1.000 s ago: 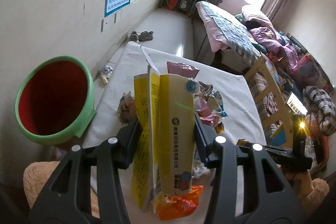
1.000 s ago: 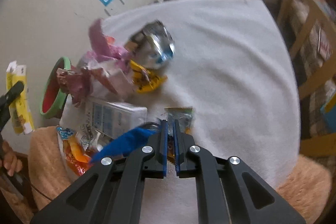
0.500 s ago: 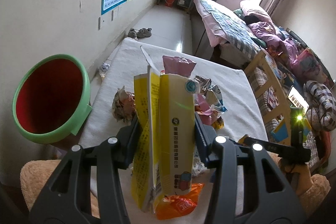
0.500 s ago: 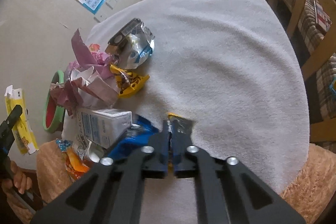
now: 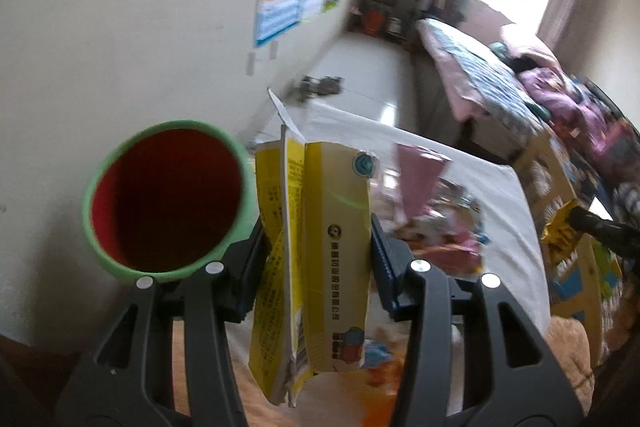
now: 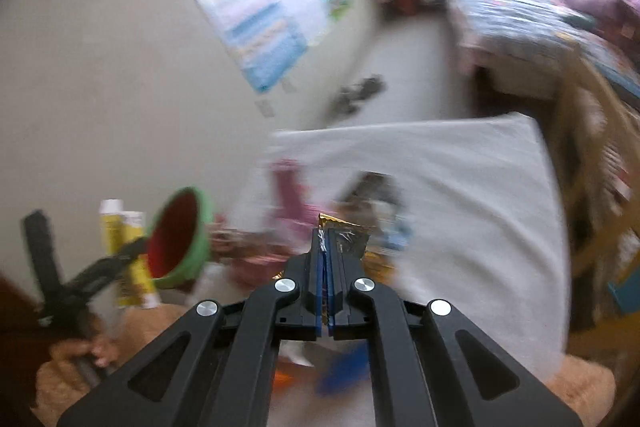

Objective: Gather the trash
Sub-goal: 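Carry both held items to the green-rimmed red bucket and open both grippers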

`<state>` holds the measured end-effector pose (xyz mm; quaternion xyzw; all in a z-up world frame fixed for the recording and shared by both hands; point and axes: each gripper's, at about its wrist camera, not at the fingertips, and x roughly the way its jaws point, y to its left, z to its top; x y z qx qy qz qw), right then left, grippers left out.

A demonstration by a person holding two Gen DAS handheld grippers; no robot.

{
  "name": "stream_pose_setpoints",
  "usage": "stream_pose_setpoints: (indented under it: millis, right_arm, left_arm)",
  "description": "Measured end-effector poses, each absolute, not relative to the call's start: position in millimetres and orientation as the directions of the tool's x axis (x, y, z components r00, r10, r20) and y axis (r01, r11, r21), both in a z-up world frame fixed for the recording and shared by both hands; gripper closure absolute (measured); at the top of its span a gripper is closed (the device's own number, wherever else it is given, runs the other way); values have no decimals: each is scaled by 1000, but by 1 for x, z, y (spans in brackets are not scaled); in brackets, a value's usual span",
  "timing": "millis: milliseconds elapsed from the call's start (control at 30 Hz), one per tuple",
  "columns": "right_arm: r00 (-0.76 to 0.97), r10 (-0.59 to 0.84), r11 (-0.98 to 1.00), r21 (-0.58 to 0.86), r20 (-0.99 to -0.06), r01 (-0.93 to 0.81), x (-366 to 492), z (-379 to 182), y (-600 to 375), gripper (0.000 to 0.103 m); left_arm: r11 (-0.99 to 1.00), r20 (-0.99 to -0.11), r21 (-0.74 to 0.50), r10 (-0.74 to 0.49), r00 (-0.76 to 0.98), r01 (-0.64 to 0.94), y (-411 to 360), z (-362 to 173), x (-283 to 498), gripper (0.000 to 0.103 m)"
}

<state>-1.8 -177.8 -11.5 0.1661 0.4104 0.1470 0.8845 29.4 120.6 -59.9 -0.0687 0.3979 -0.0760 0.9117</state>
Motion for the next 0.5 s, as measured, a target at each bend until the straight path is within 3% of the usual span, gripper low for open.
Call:
stream_pose_setpoints:
  millis: [267,500]
  right_arm:
    - [513,591,806,473,-622,-354,72,-9,-37,102]
    - [409,624,778,482,-666,-402,134,-39,63,99]
  left_arm:
    - [984,-770,-153,-58,636,-96,206,-83,55,57]
    - [975,-812,-124,8,583,-186,256,-109,82,57]
